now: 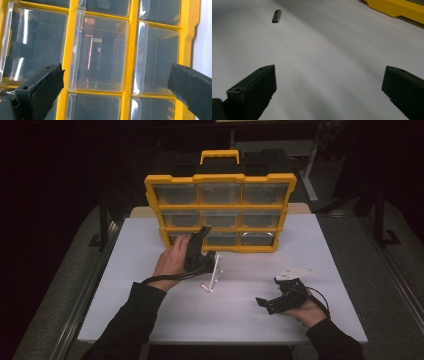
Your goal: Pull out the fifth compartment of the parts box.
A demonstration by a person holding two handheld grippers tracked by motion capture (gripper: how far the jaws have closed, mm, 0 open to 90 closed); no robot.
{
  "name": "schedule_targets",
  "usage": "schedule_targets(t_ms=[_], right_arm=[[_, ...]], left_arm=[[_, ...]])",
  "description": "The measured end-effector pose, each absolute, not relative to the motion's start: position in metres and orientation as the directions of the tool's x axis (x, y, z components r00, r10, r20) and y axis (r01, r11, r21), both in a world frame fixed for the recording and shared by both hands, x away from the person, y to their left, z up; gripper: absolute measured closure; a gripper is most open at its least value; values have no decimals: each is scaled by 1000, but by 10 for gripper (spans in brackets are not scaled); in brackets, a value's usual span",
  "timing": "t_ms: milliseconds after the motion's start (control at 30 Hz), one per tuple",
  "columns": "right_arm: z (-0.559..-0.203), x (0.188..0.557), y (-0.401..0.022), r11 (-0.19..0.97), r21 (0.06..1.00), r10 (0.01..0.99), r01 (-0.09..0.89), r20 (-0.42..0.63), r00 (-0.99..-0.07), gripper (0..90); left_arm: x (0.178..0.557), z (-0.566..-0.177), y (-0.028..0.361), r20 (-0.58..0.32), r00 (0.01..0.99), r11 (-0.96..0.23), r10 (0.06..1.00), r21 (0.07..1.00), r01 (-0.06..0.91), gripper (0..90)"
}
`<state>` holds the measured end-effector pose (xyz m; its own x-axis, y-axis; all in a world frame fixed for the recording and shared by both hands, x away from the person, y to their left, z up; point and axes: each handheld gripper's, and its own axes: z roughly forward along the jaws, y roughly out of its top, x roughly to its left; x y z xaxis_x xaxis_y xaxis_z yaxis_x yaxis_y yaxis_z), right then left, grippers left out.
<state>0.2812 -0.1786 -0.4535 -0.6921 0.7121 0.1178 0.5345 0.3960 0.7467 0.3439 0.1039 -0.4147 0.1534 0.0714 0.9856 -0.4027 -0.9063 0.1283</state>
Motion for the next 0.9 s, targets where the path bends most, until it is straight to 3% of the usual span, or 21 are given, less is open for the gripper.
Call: schedule_targets(t_ms=[900], right_arm=[[-453, 281, -179, 392, 751, 712, 532, 118, -692, 0]], left_arm=[[366, -391, 89, 990, 125, -910, 67, 112, -400, 0]])
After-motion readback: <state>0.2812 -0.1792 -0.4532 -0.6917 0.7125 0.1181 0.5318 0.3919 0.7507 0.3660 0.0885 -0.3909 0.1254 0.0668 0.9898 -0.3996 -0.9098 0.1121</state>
